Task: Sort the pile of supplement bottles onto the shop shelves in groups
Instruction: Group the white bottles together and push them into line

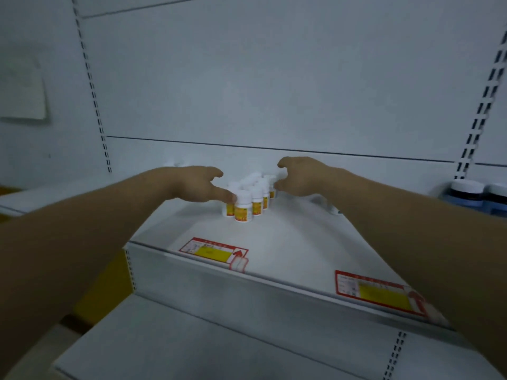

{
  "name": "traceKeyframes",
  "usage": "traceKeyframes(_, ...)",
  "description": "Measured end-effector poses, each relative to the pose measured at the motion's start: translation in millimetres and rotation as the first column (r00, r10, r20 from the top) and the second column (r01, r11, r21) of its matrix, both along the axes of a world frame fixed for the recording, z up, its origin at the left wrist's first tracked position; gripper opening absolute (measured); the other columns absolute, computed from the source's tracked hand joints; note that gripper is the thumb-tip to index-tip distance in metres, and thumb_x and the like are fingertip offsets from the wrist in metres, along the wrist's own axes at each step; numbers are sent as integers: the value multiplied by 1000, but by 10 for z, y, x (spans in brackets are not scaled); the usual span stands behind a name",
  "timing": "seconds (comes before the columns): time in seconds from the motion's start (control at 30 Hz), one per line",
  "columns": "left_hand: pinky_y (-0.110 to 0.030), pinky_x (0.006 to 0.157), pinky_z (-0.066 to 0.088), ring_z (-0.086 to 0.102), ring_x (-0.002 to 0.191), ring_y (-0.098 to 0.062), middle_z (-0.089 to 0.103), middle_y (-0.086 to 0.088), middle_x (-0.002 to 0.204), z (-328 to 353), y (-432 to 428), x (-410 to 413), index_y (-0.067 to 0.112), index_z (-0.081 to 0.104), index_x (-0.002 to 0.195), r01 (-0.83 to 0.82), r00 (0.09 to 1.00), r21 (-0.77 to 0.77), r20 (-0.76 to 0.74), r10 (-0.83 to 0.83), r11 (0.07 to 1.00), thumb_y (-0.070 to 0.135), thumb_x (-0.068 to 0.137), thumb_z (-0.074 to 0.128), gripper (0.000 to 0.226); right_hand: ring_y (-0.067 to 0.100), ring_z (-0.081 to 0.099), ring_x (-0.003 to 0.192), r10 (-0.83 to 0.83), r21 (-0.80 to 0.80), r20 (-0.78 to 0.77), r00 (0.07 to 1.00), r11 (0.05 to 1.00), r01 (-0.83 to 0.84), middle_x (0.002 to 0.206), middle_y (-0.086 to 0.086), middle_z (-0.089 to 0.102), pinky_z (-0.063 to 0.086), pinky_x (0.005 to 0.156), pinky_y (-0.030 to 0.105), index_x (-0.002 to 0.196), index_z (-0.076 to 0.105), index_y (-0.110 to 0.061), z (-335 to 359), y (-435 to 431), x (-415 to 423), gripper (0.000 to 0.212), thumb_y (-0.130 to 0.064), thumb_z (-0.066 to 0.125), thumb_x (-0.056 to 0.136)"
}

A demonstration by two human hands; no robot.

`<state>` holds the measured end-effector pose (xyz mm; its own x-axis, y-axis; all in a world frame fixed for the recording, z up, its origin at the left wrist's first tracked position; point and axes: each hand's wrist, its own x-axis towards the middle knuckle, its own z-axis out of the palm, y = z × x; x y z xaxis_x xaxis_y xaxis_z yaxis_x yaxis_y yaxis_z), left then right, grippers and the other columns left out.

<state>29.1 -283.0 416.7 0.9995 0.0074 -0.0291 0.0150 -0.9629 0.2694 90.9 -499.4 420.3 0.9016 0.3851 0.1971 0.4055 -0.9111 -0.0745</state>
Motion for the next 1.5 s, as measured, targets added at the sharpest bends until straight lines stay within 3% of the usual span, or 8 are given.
traceKeyframes(0.27,-32,109,29,35,137,-22,29,-3,154,-180,253,375,20,13,152,206,975,-89,-70,-213,974,55,79,65,96,27,39,133,-148,-47,-90,985,988,144,152,9,35,35,101,29,151,21,-15,-65,425,75,65,-20,53,94)
traceKeyframes(0.53,-20,96,26,38,123,-10,34,9,148,-257,221,540,28,13,149,492,846,-235,-101,-524,839,37,82,71,89,25,38,135,-291,28,-114,950,955,296,151,9,37,32,106,30,149,28,-15,-113,422,-30,63,-27,57,94)
traceKeyframes(0.7,-19,95,28,42,111,-5,42,15,123,-288,165,499,27,26,145,574,785,-276,-83,-614,771,29,88,64,68,23,36,136,-267,-5,-104,958,963,268,150,6,40,27,109,30,147,34,-14,-150,432,-51,55,-30,51,97)
traceKeyframes(0.83,-15,100,24,36,119,-3,34,16,134,-276,99,422,27,17,149,626,744,-262,-82,-663,735,31,91,59,72,21,35,137,-233,-33,-124,964,972,231,151,4,38,27,109,29,148,33,-14,-124,439,-35,59,-29,54,95)
traceKeyframes(1.0,-12,99,20,31,122,-3,24,7,153,-293,-22,408,25,11,151,639,743,-220,-69,-665,737,32,92,58,75,23,41,131,-201,-55,-157,967,979,195,146,8,42,30,93,25,142,40,-11,-123,400,-4,51,-23,53,94)
traceKeyframes(1.17,-15,95,24,35,115,-3,32,9,146,-278,-7,435,27,13,150,578,785,-235,-102,-611,781,34,91,59,76,22,31,140,-220,-45,-138,966,975,216,154,7,31,25,110,28,150,26,-12,-122,345,-11,59,-20,49,97)
traceKeyframes(1.37,-34,112,22,26,141,-19,19,3,158,-222,46,585,24,7,152,358,922,-412,11,-388,838,57,90,42,79,24,36,136,-212,146,-82,974,964,222,151,9,36,27,108,29,146,35,-10,-84,360,64,45,-23,36,103)
traceKeyframes(1.5,-40,113,29,32,137,-20,27,0,154,-239,-34,749,20,25,148,235,957,-631,17,-289,740,44,100,33,55,25,49,121,-186,242,-147,971,945,218,145,8,45,39,99,31,141,45,-11,-84,430,118,42,-27,36,103)
